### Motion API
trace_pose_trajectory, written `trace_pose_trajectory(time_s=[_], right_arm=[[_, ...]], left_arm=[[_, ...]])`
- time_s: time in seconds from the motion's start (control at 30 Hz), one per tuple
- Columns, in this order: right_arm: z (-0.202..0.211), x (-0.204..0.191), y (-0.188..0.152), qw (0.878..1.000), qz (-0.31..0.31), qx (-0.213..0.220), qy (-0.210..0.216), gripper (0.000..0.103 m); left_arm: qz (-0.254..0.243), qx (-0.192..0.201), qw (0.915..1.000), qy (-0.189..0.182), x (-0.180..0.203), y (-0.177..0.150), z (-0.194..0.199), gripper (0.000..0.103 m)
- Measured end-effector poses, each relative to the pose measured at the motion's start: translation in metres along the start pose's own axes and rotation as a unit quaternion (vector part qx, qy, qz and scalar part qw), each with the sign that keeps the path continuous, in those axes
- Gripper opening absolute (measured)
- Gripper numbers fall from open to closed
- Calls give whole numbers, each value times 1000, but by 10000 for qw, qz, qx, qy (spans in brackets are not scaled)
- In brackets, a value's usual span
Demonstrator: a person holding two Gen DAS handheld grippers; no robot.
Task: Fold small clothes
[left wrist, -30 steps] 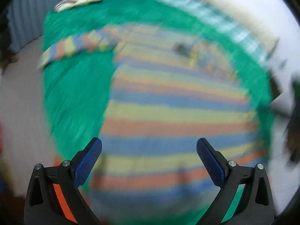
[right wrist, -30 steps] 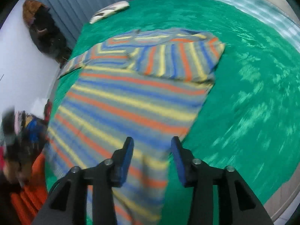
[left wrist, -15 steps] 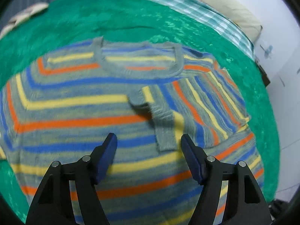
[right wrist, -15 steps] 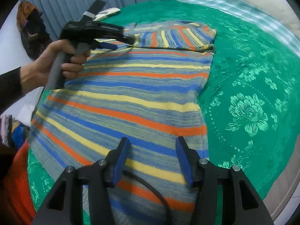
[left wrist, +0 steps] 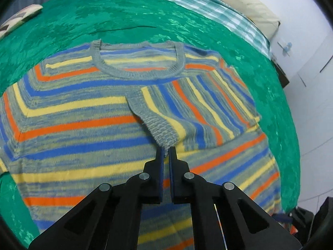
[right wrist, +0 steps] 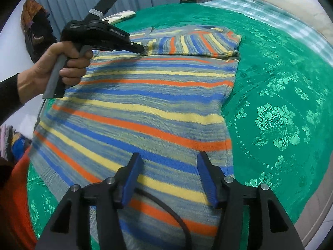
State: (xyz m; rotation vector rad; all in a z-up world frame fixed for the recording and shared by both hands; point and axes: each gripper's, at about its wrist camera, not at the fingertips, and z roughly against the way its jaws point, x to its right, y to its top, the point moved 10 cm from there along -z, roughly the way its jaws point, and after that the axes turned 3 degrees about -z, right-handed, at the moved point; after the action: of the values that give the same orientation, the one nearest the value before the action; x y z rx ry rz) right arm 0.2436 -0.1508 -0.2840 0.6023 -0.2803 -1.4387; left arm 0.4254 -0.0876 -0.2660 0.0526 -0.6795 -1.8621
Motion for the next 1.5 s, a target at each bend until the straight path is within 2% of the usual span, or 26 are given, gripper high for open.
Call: trace_pose_trajectory(time_s=[0.07,0.13,0.2,0.27,0.3,0.33,0.37,0.5,0.6,0.67,0.7,0.73,0.77,0.8,0.83,0.9,1.0,1.1,1.13,1.2,1.23,1.3,1.37,1.4,1.47,1.5], right_arm=[[0,-1,0,10000,21,-11,-14,58],[0,-1,0,10000,23,-18,-34,58],[0,-1,0,10000,-33,-21,-33,59],[0,-1,0,10000,-77,-20,-15,61],[-1,-1,1,10000,-77,-21,-21,61],[-1,-1,1,10000,-69,-21,-35,62],[-1,-2,1,10000,-50,-21,-55,62],[0,-1,0,10000,-51,-5,-55,62],[0,-1,-1,9999,-86,33,-44,62],[0,-2,-2,10000,-59,40,-57,64],[-1,-3,-2,10000,-38,31,-61,64],[0,-3,-2,10000,-18,25,-71,65],[0,-4,-2,10000,-12,24,-76,65],[1,-4,-2,10000,-20,27,-79,65],[1,-4,-3,10000,-45,35,-69,66],[1,-3,-3,9999,-75,58,-50,66],[0,-6,-4,10000,0,44,-85,70],[-2,-10,-4,9998,139,10,-142,74],[-3,-11,-4,9997,176,10,-177,75],[-4,-11,-4,9996,185,14,-214,75],[-4,-11,-4,9996,174,11,-226,76],[-4,-11,-4,9996,146,-6,-249,76],[-5,-11,-4,9995,145,-28,-274,76],[-5,-11,-3,9995,150,-37,-286,76],[-5,-11,-3,9993,174,-55,-315,76],[-5,-11,-3,9993,179,-59,-322,76]], left_arm=[[105,-86,9999,88,-6,-3,2,13],[209,-25,9997,138,-11,-3,4,51],[298,87,9994,150,-13,-1,5,58],[408,117,9991,-34,-8,4,0,58],[442,76,9990,-86,-7,4,-5,50],[450,-48,9989,-135,-5,2,-12,22],[454,-151,9987,-164,-4,-1,-16,2],[670,-243,9953,-652,3,-8,-4,1],[987,-644,9930,48,-22,-20,-6,5],[1066,-662,9921,72,-29,-24,-3,6],[1052,-633,9924,112,-30,-25,1,15],[1050,-545,9928,179,-32,-27,13,41],[1071,-465,9929,215,-34,-29,21,58],[1113,-315,9927,332,-39,-32,34,84],[1147,-65,9918,553,-50,-38,55,92],[1171,116,9900,782,-73,-50,80,92],[1509,275,9817,1129,-127,-70,109,92],[2327,411,9604,1479,-205,-98,139,92],[2845,488,9478,1358,-236,-113,149,91],[3472,673,9284,1137,-269,-129,158,90],[3882,847,9127,956,-291,-139,163,89],[4377,1042,8893,812,-318,-150,164,86],[4689,1209,8722,691,-335,-154,162,84],[4835,1365,8628,569,-345,-152,161,80],[4968,1506,8533,478,-351,-147,156,69],[4995,1524,8515,472,-351,-144,154,53]])
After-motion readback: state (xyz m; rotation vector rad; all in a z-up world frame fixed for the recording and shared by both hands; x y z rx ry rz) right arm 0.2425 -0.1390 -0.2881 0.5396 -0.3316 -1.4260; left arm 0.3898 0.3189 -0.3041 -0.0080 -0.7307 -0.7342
